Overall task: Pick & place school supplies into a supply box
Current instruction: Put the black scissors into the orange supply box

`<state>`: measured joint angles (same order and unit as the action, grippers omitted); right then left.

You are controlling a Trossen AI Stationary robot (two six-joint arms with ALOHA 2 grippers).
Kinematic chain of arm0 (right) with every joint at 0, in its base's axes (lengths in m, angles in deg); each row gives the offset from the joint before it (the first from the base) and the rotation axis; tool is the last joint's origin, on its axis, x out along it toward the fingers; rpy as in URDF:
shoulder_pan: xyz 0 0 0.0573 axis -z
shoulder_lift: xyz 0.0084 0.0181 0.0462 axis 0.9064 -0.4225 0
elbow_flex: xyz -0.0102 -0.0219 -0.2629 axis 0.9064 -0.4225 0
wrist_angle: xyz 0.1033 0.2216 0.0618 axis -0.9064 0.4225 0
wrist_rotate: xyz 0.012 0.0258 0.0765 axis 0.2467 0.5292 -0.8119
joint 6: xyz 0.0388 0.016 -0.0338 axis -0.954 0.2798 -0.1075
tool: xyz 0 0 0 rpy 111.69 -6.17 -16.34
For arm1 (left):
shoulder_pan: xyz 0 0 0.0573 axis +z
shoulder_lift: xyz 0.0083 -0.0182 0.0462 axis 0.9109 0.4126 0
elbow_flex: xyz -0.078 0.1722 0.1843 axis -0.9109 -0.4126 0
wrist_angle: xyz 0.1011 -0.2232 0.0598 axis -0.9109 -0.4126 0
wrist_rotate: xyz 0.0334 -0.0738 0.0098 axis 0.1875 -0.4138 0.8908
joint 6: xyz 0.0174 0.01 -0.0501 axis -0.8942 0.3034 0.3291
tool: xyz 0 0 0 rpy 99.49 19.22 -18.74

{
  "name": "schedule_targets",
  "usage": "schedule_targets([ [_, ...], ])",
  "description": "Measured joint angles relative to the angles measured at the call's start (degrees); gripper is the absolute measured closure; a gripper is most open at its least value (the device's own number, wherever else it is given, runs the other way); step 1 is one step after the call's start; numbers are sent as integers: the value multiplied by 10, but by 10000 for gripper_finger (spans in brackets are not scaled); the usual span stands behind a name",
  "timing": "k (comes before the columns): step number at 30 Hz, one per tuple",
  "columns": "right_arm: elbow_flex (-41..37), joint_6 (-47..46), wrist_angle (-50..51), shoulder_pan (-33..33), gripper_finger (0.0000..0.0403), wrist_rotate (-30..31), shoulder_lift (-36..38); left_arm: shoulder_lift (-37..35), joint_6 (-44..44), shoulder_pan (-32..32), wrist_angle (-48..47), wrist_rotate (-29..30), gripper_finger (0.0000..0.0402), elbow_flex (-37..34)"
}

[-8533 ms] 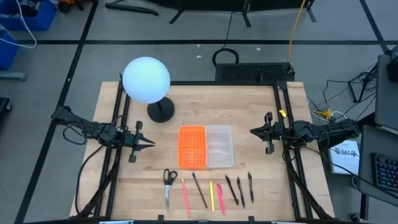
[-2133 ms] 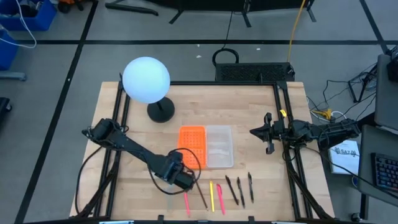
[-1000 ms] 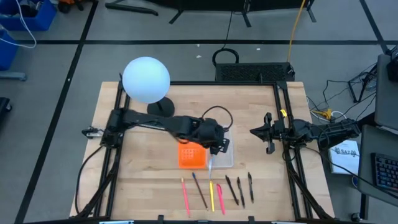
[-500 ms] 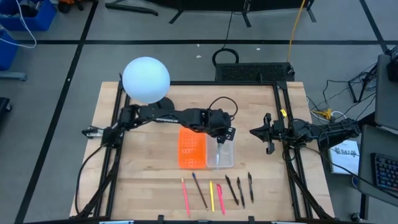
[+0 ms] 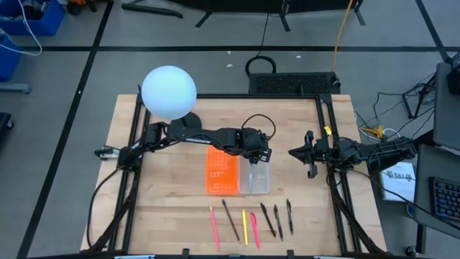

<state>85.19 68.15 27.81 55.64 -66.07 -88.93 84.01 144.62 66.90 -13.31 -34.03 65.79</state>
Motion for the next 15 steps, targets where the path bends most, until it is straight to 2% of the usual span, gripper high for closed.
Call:
schedule_targets([
  [15, 0, 0, 0, 0, 403, 0, 0, 10, -14, 12, 1, -15, 340, 0],
])
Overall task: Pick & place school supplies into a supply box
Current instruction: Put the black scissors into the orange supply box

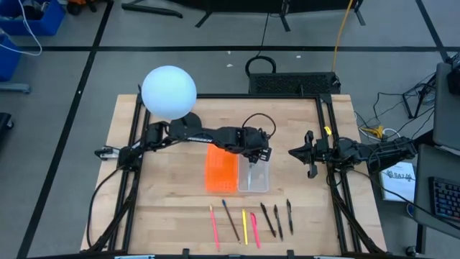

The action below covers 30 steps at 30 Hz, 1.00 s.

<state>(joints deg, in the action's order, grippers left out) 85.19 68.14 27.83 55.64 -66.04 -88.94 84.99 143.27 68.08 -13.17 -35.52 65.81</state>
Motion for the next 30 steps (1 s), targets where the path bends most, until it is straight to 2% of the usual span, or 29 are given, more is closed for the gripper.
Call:
schedule_targets([
  [6, 0, 0, 0, 0, 403, 0, 0, 0, 1, 5, -1, -14, 340, 0],
  [15, 0, 0, 0, 0, 403, 0, 0, -4, -6, 17, 9, -65, 340, 0],
  [30, 0, 0, 0, 0, 403, 0, 0, -4, -3, 17, -24, -40, 340, 0],
])
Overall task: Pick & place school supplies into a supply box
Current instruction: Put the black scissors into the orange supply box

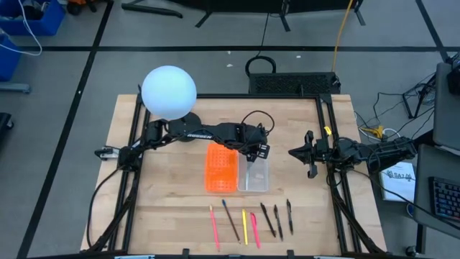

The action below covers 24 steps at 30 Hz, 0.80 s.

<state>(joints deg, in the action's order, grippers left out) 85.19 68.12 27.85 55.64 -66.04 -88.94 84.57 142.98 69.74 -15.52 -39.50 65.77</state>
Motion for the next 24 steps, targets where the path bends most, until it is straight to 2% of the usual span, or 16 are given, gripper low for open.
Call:
schedule_targets([
  [16, 0, 0, 2, 0, 403, 0, 0, 25, -11, -7, -4, 19, 340, 0],
  [24, 0, 0, 4, 0, 403, 0, -1, 38, -11, -16, 5, 48, 340, 0],
])
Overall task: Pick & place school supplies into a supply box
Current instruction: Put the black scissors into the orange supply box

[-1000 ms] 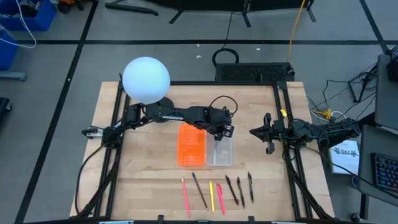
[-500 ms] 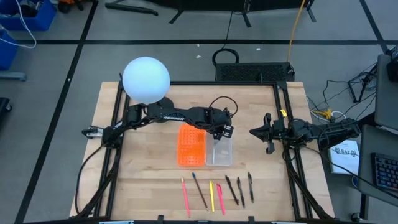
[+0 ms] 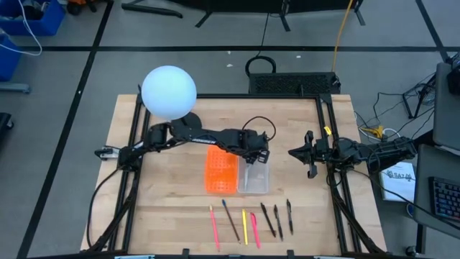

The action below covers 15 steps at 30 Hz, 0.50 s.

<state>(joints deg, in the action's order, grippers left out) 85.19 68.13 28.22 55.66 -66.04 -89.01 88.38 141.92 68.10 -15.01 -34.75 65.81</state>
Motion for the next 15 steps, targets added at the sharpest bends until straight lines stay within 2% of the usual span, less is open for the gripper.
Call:
schedule_targets([
  [6, 0, 0, 0, 0, 403, 0, 0, 8, 0, -4, -7, 24, 340, 0],
  [15, 0, 0, 3, 0, 403, 0, 0, 23, 2, -5, -13, 7, 340, 0],
])
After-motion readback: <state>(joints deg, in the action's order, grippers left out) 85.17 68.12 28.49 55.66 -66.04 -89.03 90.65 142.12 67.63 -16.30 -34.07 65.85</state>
